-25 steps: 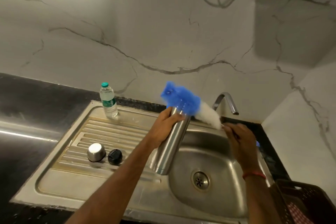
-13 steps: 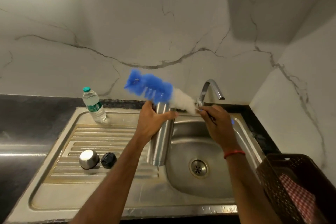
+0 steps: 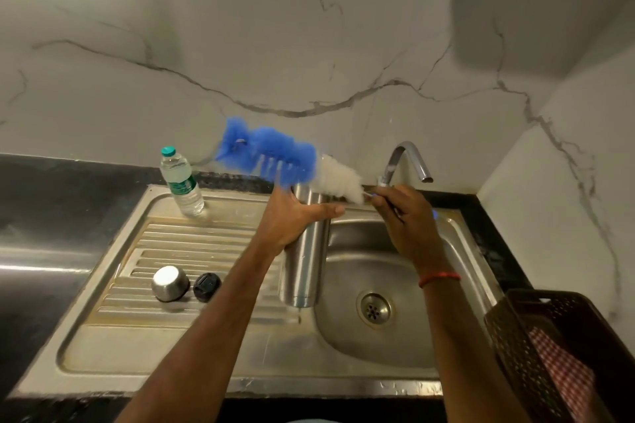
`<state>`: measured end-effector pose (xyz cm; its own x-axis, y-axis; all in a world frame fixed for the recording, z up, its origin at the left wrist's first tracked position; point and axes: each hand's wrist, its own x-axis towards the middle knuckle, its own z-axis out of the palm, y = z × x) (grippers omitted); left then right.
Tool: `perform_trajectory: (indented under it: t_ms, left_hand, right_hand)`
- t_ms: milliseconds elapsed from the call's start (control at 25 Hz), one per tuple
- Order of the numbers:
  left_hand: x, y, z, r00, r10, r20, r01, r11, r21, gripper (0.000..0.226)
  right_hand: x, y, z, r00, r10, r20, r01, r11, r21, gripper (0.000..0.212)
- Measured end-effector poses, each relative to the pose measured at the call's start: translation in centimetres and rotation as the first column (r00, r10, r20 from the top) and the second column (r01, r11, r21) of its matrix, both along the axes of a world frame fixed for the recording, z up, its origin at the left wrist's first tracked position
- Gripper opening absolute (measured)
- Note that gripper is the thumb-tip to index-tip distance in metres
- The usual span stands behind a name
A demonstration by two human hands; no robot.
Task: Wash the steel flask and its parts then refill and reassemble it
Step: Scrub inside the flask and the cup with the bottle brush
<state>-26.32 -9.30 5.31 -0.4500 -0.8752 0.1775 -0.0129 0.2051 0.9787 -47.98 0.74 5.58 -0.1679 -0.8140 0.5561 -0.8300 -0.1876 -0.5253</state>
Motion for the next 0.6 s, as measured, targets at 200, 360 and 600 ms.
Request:
perform_trajectory:
  t_ms: [200, 360, 600]
  left_hand:
    - [1.5, 0.2, 0.1, 0.998, 0.050, -0.047, -0.044, 0.990, 0.135, 0.075]
    - [1.5, -0.8, -0.6, 0.970, 0.042, -0.241, 0.042, 0.942, 0.333, 0.073]
    - [1.6, -0.4, -1.8, 0.958, -0.042, -0.284, 0.147, 0.921, 0.360, 0.083]
  right_hand:
    - [-1.8, 3.3, -1.6, 0.988, -0.085, 0.130, 0.076, 0.994, 0.076, 0.011]
    - [0.2, -0.6, 0.4, 1.000, 0.012, -0.003, -0.012, 0.999, 0.038, 0.033]
    - [-2.2, 3.0, -2.4, 0.990, -0.029, 0.138, 0.011, 0.991, 0.132, 0.018]
